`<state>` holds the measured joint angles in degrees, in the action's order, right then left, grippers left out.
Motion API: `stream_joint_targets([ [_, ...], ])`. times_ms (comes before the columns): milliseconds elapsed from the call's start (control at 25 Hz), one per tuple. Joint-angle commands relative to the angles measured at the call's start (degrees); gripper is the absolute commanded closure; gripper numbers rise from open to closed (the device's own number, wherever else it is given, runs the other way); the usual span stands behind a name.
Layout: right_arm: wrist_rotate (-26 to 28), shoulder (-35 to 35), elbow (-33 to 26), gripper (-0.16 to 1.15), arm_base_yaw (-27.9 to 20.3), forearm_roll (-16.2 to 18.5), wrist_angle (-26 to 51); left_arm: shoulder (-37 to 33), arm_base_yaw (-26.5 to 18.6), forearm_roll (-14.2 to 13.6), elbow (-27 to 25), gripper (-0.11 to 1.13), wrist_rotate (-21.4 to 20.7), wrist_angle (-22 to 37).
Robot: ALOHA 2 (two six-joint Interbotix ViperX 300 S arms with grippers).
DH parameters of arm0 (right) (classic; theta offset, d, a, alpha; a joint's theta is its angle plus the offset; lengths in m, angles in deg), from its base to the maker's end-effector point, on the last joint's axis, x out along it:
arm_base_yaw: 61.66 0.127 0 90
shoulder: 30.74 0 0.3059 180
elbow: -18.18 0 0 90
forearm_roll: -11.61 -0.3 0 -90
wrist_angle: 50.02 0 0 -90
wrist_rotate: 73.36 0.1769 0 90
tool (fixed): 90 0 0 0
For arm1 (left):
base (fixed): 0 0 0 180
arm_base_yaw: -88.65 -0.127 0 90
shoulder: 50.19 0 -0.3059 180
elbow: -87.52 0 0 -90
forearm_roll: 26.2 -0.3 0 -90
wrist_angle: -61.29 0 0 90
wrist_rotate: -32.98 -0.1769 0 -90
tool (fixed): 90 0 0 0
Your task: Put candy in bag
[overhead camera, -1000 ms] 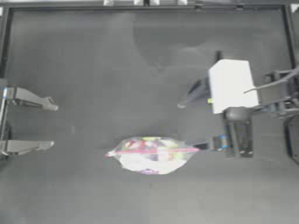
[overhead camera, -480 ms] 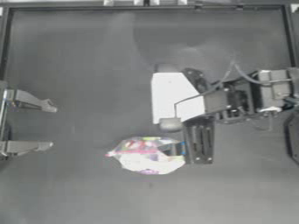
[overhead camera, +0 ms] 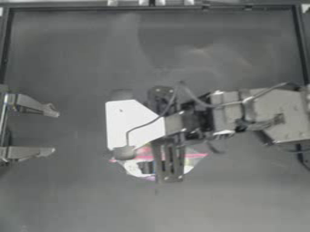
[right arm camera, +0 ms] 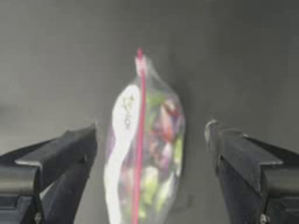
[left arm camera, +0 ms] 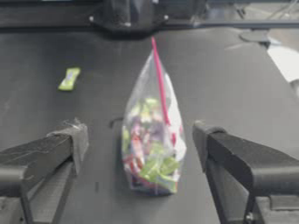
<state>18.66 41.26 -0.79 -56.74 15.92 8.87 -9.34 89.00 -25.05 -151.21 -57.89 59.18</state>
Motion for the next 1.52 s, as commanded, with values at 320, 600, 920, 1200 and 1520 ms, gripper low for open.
stream_joint_targets([
  [320,-0.3,-4.9,-6.9,-0.02,0.1,0.8,2.4,0.2,-0.1,0.1,-0.2,0.01,0.0,-0.2],
  [600,-0.3,-7.8,-8.7,-0.02,0.1,1.1,2.4,0.3,-0.1,0.1,-0.9,0.01,0.0,-0.2],
  [920,-1.4,-10.9,-10.8,-0.02,0.6,1.1,2.4,0.3,-0.1,0.1,-1.1,0.01,0.1,-0.2],
  [1200,-2.7,-13.5,-13.1,-0.02,0.7,1.1,3.9,0.2,-0.1,0.1,-1.3,0.01,0.2,-0.3],
  [1520,-3.0,-15.3,-14.7,-0.02,0.8,1.1,5.6,0.2,-0.1,0.4,-1.7,0.01,0.2,-0.4],
])
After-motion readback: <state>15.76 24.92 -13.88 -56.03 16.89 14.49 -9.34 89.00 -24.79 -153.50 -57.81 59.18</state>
